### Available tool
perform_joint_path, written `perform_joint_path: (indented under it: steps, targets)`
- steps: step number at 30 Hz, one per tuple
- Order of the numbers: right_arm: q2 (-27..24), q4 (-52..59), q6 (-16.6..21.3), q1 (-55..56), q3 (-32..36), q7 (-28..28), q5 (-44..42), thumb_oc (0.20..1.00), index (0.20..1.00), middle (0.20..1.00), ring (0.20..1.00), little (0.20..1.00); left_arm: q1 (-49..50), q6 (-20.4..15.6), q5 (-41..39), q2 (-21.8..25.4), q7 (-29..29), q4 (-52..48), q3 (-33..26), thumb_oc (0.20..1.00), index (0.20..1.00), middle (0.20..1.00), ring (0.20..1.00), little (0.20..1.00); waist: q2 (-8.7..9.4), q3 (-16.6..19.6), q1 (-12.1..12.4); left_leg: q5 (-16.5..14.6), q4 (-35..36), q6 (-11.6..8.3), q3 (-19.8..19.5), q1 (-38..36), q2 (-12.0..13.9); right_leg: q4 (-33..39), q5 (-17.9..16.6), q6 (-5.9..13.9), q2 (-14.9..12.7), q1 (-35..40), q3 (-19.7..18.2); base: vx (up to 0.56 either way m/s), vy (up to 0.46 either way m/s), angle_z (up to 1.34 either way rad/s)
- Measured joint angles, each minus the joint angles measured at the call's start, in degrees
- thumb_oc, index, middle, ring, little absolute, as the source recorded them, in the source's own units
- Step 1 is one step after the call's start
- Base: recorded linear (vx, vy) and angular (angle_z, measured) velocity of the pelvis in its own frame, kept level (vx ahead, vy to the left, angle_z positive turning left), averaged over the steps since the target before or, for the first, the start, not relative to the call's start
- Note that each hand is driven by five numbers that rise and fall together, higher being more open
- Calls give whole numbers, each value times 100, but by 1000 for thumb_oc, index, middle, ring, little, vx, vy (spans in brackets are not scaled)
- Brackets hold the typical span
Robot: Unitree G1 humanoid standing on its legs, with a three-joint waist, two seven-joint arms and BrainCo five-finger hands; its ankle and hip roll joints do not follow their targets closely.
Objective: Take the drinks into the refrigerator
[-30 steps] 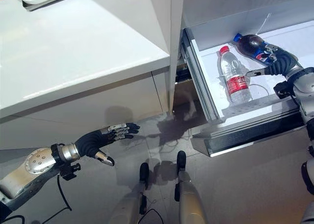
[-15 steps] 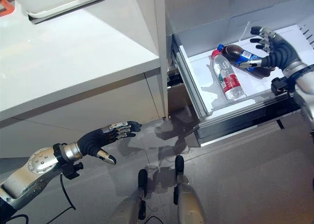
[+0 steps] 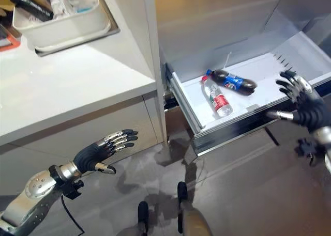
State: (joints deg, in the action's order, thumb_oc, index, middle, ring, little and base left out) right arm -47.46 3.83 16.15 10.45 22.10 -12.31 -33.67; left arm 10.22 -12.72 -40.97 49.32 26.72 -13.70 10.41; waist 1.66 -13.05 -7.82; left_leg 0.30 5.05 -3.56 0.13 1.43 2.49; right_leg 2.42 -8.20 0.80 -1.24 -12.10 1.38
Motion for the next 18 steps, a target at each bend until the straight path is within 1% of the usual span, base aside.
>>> perform_joint_path:
  steps: [1,2,3,5,6,7,9,10,13,14,15,18]
  targets:
    - [66,56,22,111,4,4,27,1000,1000,1000,1000,1000,97,-21,0,-43,-9,21,-95,1000,1000,1000,1000,1000,7,34,-53,-5,0,-2,15,-13,14,1,0,0,14,0,-10,96,42,-14]
    - [342,-34,118,219,29,-10,118,1000,1000,1000,1000,1000,188,-42,22,-164,-19,183,-163,1000,1000,1000,1000,1000,19,88,-76,-22,1,-2,85,-100,6,2,-1,0,15,47,-74,45,11,-21]
    - [464,-88,128,231,24,9,149,1000,1000,1000,1000,1000,207,-41,23,-205,-28,238,-162,1000,1000,1000,1000,1000,28,122,-102,-37,0,-4,131,-125,10,4,-1,1,35,56,-104,84,32,-32]
    - [944,-261,220,469,0,13,303,1000,1000,1000,1000,1000,405,-60,39,-410,-37,296,-310,1000,1000,1000,1000,1000,28,231,-124,-90,3,-9,274,-218,19,13,-2,1,94,87,-252,60,31,-34]
    - [1399,-575,281,449,-37,17,309,1000,1000,1000,1000,1000,517,-72,41,-545,-40,358,-378,1000,1000,1000,1000,1000,48,346,-111,-120,5,-20,316,-260,45,21,-2,1,107,105,-307,56,27,-35]
    - [1523,-751,250,697,-155,15,330,1000,1000,1000,1000,1000,593,-72,53,-593,-52,377,-400,1000,1000,1000,1000,1000,32,398,-127,-146,5,-22,370,-307,47,28,-2,0,154,122,-367,74,35,-35]
    - [1510,-862,248,964,-260,-49,470,1000,1000,1000,1000,1000,738,-111,94,-631,-66,367,-536,1000,1000,1000,1000,1000,13,410,-119,-161,5,-19,442,-370,53,46,-5,3,158,162,-419,36,17,-19]
    - [1514,-1078,242,1103,-275,-112,611,1000,1000,1000,1000,1000,815,-129,99,-731,-93,380,-629,1000,1000,1000,1000,1000,-10,469,-137,-176,6,-18,448,-390,74,70,-4,3,154,192,-423,34,25,-4]
    - [1514,-1603,221,1214,-369,-157,793,1000,1000,1000,1000,1000,1026,-230,199,-919,-141,392,-961,1000,1000,1000,1000,1000,11,616,-221,-187,6,-37,482,-406,71,91,-6,4,189,206,-457,28,22,-6]
    - [1513,-1652,220,1236,-444,-183,836,580,580,580,580,580,1050,-245,201,-942,-164,415,-995,1000,1000,1000,1000,1000,18,638,-227,-189,6,-47,524,-433,78,93,-9,5,192,218,-492,30,21,-19]
    - [1512,-1700,237,1274,-537,-224,905,200,200,200,200,200,1076,-266,208,-951,-181,417,-995,1000,1000,1000,1000,1000,27,647,-230,-206,6,-52,583,-491,76,102,-16,9,198,249,-550,23,16,-22]
    - [1501,-2026,230,1214,-843,-230,1068,200,200,200,200,200,1102,-300,285,-1012,-197,416,-1011,1000,1000,1000,1000,1000,36,689,-224,-244,31,-28,616,-562,113,133,-22,9,208,324,-580,24,9,-8]
